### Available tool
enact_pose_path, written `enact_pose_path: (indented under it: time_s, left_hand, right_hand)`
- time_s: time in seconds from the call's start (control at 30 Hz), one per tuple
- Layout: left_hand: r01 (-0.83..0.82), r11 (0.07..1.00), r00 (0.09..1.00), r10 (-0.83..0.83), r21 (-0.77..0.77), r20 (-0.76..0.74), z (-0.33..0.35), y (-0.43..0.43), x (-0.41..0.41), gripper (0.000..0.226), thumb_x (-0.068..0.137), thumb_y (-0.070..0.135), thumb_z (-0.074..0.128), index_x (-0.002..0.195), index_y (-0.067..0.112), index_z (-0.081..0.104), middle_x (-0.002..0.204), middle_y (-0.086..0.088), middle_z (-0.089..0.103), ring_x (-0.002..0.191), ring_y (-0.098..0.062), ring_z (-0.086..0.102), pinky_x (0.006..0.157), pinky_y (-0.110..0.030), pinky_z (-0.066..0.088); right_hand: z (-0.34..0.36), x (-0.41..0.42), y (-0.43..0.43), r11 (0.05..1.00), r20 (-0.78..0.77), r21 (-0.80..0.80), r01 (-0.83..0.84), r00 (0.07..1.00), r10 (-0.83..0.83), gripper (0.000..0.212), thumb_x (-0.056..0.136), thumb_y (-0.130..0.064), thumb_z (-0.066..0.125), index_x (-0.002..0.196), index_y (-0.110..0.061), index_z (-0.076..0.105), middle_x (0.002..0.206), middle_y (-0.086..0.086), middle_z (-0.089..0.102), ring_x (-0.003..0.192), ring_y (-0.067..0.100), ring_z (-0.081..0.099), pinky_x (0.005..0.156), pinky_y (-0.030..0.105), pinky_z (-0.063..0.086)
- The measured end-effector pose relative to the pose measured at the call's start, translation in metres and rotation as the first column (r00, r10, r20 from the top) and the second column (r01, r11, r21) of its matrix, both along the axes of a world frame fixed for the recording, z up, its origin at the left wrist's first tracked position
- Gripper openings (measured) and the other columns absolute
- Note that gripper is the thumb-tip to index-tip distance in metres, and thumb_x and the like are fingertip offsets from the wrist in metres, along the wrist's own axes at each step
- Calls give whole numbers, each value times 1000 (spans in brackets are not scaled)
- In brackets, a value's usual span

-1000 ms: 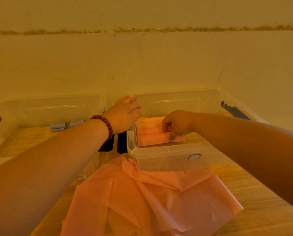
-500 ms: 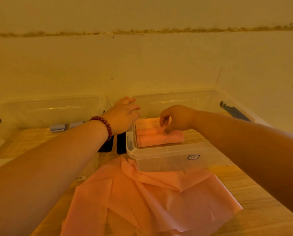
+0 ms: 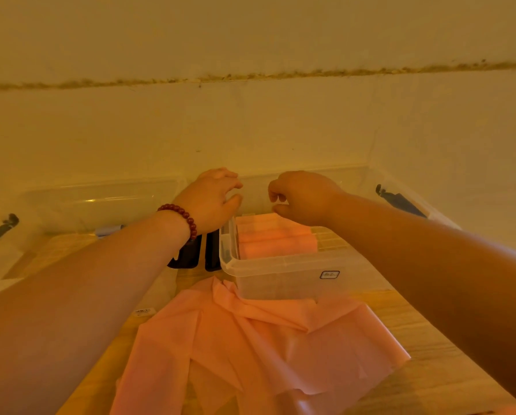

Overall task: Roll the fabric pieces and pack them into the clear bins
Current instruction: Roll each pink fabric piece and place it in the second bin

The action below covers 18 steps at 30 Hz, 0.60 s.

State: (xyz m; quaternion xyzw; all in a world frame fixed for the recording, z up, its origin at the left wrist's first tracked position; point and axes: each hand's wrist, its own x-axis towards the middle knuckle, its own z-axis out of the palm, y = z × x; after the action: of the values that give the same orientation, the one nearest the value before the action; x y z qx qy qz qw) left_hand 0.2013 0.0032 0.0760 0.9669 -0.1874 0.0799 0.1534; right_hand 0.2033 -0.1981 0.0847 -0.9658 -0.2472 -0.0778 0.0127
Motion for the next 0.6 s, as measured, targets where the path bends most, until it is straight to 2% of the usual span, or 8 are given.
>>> enact_pose_path:
  time_s: [0.3,0.4,0.6]
  left_hand:
    - [16,1000,992,-15,-4,125,12,-3,-43,37,100,29,42,134,16,51,147,-1,39,139,-18,26,110,-26,20]
    - [21,1000,990,-19,-13,143,3,-1,-61,36,100,29,43,131,17,55,145,-1,43,137,-19,30,110,-28,24]
    - [17,999,987,-9,-47,162,-10,2,-101,35,99,29,44,129,17,57,144,-3,44,135,-20,33,109,-30,25]
  right_hand:
    - [13,-54,8,990,59,132,57,996,-65,27,98,-34,49,120,-21,58,120,3,57,110,23,54,79,30,40]
    - [8,-79,10,979,86,191,68,993,-86,29,99,-36,48,121,-21,58,121,2,58,115,23,52,88,34,44]
    - [-12,-118,13,972,129,230,52,988,-83,31,98,-37,48,124,-22,58,128,1,58,120,24,49,97,38,41]
